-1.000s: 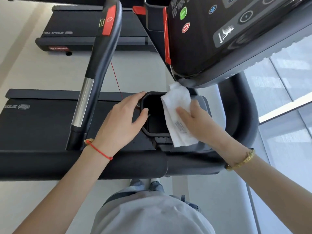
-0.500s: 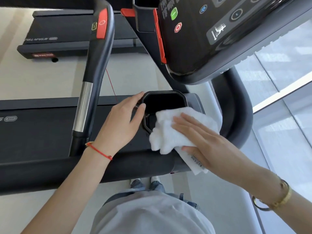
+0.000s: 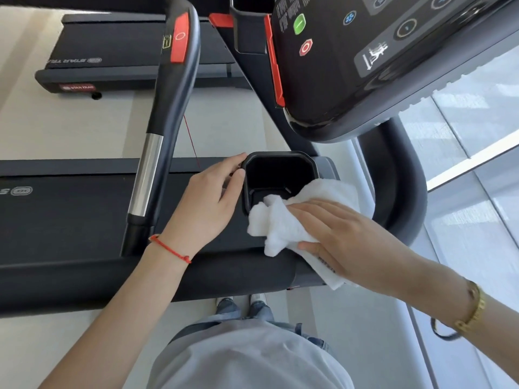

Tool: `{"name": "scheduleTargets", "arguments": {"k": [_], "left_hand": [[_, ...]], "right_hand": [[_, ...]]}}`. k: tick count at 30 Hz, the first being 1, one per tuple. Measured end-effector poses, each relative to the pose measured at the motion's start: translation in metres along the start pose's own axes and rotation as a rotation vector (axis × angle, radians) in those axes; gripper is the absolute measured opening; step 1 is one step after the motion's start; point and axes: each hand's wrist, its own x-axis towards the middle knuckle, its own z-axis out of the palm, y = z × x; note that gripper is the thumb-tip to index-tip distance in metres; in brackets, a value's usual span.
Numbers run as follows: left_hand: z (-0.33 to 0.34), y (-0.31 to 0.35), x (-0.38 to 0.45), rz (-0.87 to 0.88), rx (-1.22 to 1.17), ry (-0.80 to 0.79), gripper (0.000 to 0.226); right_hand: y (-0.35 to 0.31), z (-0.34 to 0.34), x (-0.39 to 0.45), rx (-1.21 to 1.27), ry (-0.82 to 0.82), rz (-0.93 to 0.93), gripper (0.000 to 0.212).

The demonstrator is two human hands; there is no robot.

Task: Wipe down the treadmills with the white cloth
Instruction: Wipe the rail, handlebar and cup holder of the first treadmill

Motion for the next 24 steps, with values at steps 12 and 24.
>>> {"name": "scheduleTargets", "arguments": {"k": [12, 24], "left_hand": [[0.001, -0.001, 0.001, -0.015, -0.006, 0.027, 0.039], [0.005, -0.002, -0.002, -0.003, 0.011, 0.028, 0.044]], "right_hand": [[-0.010, 0.012, -0.010, 0.034, 0.054, 0.099, 0.053], [-0.004, 0.019, 0.017, 0.504, 0.076, 0.613, 0.069]]}}
